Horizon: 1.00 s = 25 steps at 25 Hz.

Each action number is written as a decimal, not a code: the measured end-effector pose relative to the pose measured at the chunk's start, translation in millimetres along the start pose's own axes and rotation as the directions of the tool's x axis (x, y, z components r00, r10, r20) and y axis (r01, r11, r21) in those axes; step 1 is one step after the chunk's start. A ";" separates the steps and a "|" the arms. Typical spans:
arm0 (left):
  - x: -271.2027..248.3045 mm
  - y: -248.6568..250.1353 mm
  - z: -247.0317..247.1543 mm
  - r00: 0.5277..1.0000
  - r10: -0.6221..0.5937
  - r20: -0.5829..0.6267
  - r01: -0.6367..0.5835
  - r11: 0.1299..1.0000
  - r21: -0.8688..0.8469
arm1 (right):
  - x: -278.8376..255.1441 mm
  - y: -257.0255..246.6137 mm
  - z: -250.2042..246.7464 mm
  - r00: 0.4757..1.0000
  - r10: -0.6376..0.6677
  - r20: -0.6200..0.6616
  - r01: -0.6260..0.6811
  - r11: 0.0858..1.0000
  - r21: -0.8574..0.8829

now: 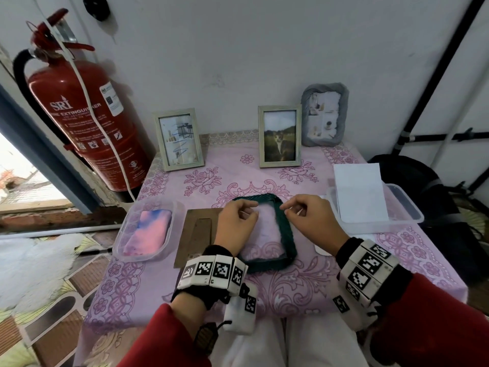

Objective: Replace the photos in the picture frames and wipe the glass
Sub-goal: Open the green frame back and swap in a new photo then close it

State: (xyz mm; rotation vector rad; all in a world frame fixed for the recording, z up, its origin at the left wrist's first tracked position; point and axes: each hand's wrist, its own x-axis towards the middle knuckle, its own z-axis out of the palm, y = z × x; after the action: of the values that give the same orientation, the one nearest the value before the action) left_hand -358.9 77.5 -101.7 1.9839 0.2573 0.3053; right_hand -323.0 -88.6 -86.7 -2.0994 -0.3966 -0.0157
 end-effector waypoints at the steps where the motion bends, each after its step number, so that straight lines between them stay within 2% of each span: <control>1: 0.8 7.3 5.8 1.000 0.020 0.010 -0.020 1.000 -0.010 | -0.2 -0.2 -8.1 0.999 -0.015 -0.029 0.015 1.000 -0.006; 4: 5.7 26.4 26.1 0.995 0.078 0.055 -0.077 0.996 -0.035 | 5.3 7.7 -41.2 0.993 -0.009 -0.116 0.003 0.999 -0.049; 9: 19.3 51.5 73.0 0.986 0.110 0.128 -0.104 0.993 -0.046 | 23.0 49.2 -96.8 0.943 0.142 -0.301 -0.191 0.972 -0.139; 13: 34.7 62.1 109.9 0.972 0.184 0.149 -0.207 0.966 0.155 | 38.0 86.0 -120.9 0.913 0.233 -0.336 -0.330 0.904 -0.271; 18: 52.9 66.0 143.9 0.955 0.061 0.292 -0.160 0.931 0.329 | 43.8 105.5 -126.3 0.893 0.314 -0.323 -0.417 0.849 -0.326; 20: 54.1 65.0 153.5 0.961 0.059 0.271 -0.140 0.947 0.290 | 42.9 109.1 -127.9 0.880 0.314 -0.357 -0.424 0.859 -0.287; 23: 54.4 59.9 160.3 0.982 0.058 0.181 -0.082 0.989 0.125 | 41.2 111.2 -131.4 0.852 0.325 -0.411 -0.385 0.920 -0.070; 25: 55.1 56.9 160.9 0.989 0.035 0.146 -0.043 0.998 0.051 | 39.3 109.9 -135.5 0.850 0.321 -0.419 -0.348 0.937 0.012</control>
State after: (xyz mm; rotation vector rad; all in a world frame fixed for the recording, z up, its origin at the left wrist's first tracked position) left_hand -251.8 -66.2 -109.6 2.0556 0.1352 0.1793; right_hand -234.6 -243.6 -98.4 -2.1318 0.2345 -0.2699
